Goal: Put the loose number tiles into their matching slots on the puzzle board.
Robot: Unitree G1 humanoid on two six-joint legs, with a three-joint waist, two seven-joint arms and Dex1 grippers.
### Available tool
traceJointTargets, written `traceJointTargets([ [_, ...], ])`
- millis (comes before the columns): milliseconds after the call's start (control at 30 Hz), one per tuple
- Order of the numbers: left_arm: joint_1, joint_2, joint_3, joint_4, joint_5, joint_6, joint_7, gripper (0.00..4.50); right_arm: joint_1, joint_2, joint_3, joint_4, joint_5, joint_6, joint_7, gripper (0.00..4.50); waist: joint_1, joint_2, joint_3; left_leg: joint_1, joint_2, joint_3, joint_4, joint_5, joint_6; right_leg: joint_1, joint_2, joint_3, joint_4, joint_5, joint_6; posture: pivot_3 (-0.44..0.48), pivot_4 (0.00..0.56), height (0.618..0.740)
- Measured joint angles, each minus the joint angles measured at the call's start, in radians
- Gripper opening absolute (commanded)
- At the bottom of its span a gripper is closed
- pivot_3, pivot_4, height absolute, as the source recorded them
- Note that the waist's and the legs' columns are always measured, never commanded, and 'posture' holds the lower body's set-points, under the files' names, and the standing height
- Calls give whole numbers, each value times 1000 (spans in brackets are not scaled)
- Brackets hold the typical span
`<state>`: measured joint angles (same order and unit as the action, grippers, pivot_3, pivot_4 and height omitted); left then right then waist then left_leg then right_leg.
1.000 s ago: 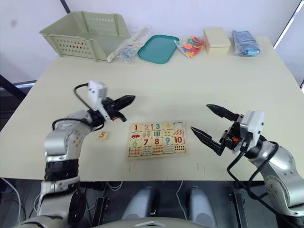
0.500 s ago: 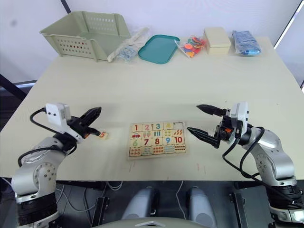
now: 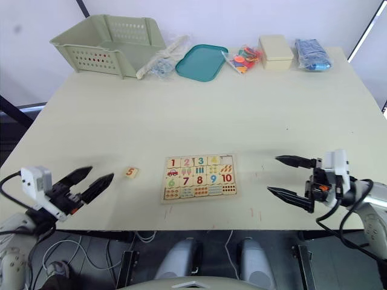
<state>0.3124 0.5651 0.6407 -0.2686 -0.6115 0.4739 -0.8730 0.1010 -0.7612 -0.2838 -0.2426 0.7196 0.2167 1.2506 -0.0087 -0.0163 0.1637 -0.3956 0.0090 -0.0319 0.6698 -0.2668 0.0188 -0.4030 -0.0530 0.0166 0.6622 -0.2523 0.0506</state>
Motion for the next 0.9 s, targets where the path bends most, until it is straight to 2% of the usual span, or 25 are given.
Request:
traceJointTargets([
  [200,47,41,-1,29,2,-43,-53,4422,51,-22,-47,-28,31,32,25,4500,1,0,0,0,0,0,0,0,0,0,0,0,0,0,0,0,150,740],
  [267,33,89,-20,54,12,-53,-83,4422,40,-20,-45,-54,48,58,20,4500,2,0,0,0,0,0,0,0,0,0,1,-1,0,0,0,0,150,740],
  [400,-27,197,-58,127,40,-85,-168,4422,3,-16,-35,-91,75,85,8,4500,1,0,0,0,0,0,0,0,0,0,1,0,0,0,0,0,150,740],
  [500,-124,291,-134,239,66,-103,-269,4422,-32,-17,-12,-103,86,104,12,4500,2,0,0,0,-1,0,0,0,0,0,1,-1,0,0,0,0,150,740],
  [567,-192,321,-169,294,79,-111,-297,4422,-68,-16,9,-114,86,107,11,4500,0,0,0,0,0,0,0,0,0,0,1,-1,0,0,0,0,150,740],
  [667,-223,303,-193,311,84,-112,-284,4422,-89,-14,13,-120,82,106,7,4500,-5,0,0,0,0,1,-1,0,0,0,1,0,-1,0,0,0,150,740],
  [767,-202,204,-200,245,82,-71,-161,4422,-89,2,23,-122,74,103,5,4500,-5,0,0,0,1,1,-1,0,0,0,-1,0,-1,0,0,0,150,740],
  [800,-164,137,-201,157,70,-35,-78,4422,-88,7,33,-125,70,100,6,4500,-4,0,0,-1,1,1,0,0,0,-1,-2,0,0,0,1,0,150,740],
  [833,-153,124,-201,135,65,-27,-61,4422,-87,8,33,-126,70,100,6,4500,-3,0,0,-1,1,1,0,0,0,0,-2,0,0,0,1,0,150,740],
  [900,-104,60,-197,5,58,21,55,4422,-87,8,33,-131,70,97,8,4500,-1,0,0,0,1,0,0,0,0,0,-3,1,0,0,1,0,150,740],
])
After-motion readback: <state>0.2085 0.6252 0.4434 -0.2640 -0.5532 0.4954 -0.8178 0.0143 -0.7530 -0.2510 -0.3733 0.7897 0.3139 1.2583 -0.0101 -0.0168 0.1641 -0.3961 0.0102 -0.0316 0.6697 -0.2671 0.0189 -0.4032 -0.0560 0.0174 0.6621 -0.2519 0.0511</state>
